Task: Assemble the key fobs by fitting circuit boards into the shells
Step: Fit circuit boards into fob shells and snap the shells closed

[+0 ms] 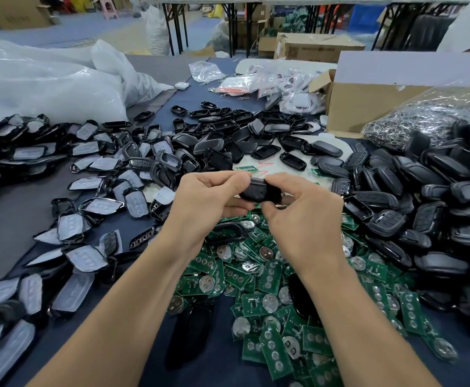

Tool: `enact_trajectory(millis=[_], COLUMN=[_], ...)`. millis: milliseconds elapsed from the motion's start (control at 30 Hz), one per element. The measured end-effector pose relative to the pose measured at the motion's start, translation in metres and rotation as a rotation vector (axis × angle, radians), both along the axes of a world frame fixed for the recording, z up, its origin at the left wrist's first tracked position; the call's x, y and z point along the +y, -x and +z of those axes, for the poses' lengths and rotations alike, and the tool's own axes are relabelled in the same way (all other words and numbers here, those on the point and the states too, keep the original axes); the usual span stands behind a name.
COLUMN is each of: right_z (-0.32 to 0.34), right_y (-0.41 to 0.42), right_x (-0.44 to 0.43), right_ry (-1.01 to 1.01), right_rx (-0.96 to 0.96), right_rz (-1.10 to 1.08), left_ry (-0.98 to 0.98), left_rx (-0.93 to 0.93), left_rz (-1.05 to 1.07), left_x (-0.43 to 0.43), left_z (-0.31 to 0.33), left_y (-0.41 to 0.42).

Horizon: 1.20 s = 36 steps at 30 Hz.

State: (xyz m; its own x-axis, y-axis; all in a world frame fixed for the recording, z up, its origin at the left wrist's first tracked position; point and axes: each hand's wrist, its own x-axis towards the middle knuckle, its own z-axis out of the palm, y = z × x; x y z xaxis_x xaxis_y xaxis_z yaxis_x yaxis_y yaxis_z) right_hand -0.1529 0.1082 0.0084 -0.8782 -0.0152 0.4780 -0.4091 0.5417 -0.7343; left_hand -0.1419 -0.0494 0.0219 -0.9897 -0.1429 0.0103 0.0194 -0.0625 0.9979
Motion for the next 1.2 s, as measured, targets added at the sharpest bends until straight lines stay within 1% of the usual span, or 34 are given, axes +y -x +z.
enact_trajectory(millis=[100, 167, 267, 367, 433, 567, 733, 900, 1000, 1033, 1133, 1200], right_z=[-0.002, -0.004, -0.002, -0.002, -0.002, -0.002, 0.002, 0.002, 0.001, 0.001, -0.001, -0.002], right_y=[0.0, 0.002, 0.005, 0.01, 0.012, 0.012, 0.011, 0.01, 0.011, 0.011, 0.011, 0.011], right_x=[-0.002, -0.002, 0.0, 0.001, 0.002, 0.004, 0.006, 0.005, 0.004, 0.004, 0.003, 0.003], right_ry=[-0.055, -0.023, 0.158, 0.327, 0.373, 0.578, 0.687, 0.688, 0.67, 0.646, 0.484, 0.471], right_rx=[0.05, 0.017, -0.128, -0.301, -0.329, -0.396, -0.446, -0.434, -0.43, -0.427, -0.406, -0.411], right_rz=[-0.01, 0.008, 0.041, 0.154, 0.18, 0.211, 0.229, 0.197, 0.2, 0.196, 0.158, 0.167], left_ry=[0.029, 0.036, 0.058, 0.091, 0.126, 0.117, -0.01, -0.026, 0.007, 0.034, 0.105, 0.087], left_rx=[0.003, 0.01, 0.027, 0.05, 0.065, 0.028, 0.002, 0.034, 0.057, 0.068, 0.106, 0.131], left_rz=[0.066, 0.076, 0.081, 0.036, 0.02, 0.076, 0.047, 0.018, -0.003, -0.006, 0.002, 0.027], left_x=[0.002, 0.002, 0.001, 0.0, 0.001, 0.001, 0.002, 0.004, 0.005, 0.006, 0.007, 0.006], left_z=[-0.002, -0.002, -0.001, -0.002, -0.002, -0.004, -0.003, -0.007, -0.009, -0.009, -0.009, -0.008], left_y=[0.001, 0.001, 0.002, 0.001, 0.001, 0.001, 0.003, 0.005, 0.005, 0.005, 0.004, 0.004])
